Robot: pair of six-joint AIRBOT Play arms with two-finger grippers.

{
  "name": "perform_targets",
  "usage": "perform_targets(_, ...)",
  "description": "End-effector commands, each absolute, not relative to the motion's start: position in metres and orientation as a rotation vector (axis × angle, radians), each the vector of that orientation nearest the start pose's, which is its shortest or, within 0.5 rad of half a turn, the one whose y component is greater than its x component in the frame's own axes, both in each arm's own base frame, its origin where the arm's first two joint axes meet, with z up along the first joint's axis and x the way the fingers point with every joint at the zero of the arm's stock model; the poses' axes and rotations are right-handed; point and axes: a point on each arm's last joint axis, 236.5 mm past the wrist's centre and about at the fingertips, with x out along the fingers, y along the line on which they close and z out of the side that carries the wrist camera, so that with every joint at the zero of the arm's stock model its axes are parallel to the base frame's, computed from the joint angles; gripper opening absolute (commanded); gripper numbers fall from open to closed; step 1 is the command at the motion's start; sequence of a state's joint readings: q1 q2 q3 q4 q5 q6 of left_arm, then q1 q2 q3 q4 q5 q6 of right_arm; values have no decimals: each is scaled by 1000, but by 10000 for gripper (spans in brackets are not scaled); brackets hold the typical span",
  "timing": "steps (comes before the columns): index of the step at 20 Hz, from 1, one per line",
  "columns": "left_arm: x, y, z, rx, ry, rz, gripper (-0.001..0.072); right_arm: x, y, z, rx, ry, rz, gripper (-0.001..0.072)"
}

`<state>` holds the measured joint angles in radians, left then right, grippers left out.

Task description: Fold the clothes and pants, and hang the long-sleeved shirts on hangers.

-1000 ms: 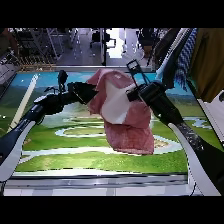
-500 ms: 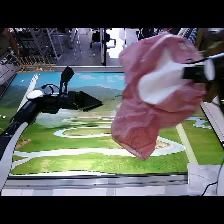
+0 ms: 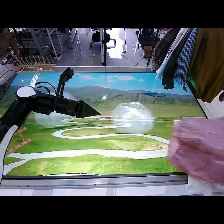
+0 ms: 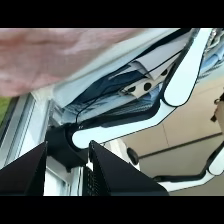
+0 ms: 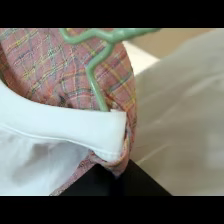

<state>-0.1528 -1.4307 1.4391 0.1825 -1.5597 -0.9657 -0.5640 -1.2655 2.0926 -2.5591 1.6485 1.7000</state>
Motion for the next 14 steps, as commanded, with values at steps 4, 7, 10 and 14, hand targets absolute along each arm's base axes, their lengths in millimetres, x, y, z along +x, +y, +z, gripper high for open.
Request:
perform_targets(4, 292, -278, 217, -511, 1016, -1549, 264, 67, -396, 480, -121, 205, -1846, 17)
perform_targets(7, 284, -275, 217, -540, 1084, -1552, 263, 23, -422, 488, -43, -24, -1954, 17)
perform_targets(10, 284, -276, 217, -551, 1096, -1544, 264, -9, -450, 485, -24, -127, -2001, 17)
perform_targets(14, 284, -276, 217, -561, 1109, -1537, 264, -25, -478, 480, -4, -249, -2001, 18)
